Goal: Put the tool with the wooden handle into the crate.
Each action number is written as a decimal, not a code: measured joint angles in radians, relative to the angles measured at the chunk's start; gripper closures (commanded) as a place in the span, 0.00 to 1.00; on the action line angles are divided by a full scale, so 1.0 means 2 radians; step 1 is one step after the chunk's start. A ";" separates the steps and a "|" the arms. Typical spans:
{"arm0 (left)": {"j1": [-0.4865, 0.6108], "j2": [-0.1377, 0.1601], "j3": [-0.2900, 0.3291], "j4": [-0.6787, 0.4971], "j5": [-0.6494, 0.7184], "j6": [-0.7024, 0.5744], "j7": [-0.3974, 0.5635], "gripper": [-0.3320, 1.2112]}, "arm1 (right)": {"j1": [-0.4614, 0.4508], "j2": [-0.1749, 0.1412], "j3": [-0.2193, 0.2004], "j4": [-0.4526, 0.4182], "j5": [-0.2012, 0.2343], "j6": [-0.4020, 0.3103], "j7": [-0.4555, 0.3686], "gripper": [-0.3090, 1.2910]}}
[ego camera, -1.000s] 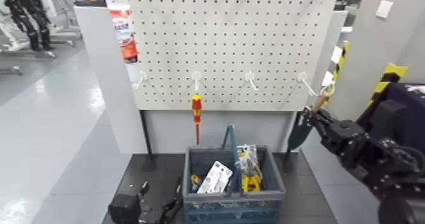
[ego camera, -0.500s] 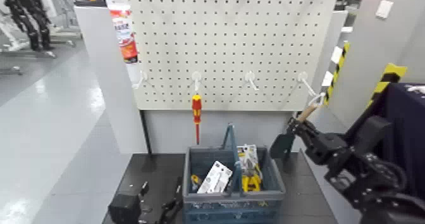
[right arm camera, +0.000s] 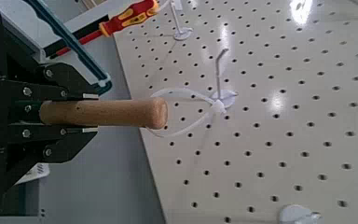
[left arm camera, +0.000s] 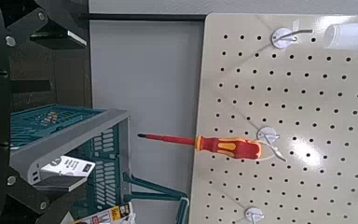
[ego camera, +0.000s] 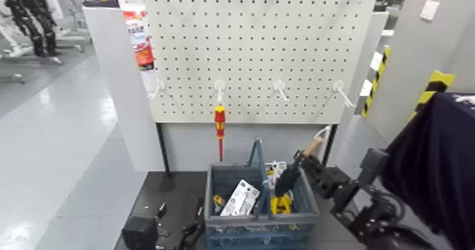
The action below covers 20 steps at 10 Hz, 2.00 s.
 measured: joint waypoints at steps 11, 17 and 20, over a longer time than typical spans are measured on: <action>0.000 -0.002 0.001 0.001 0.000 0.000 0.000 0.39 | -0.035 0.000 0.062 0.069 -0.016 0.009 -0.011 0.14; 0.002 -0.004 0.004 0.000 0.000 -0.001 0.000 0.39 | -0.004 0.001 0.029 -0.033 0.085 0.020 -0.066 0.17; 0.003 -0.003 0.004 0.000 0.000 -0.002 0.000 0.39 | 0.029 -0.001 0.026 -0.095 0.123 0.017 -0.120 0.19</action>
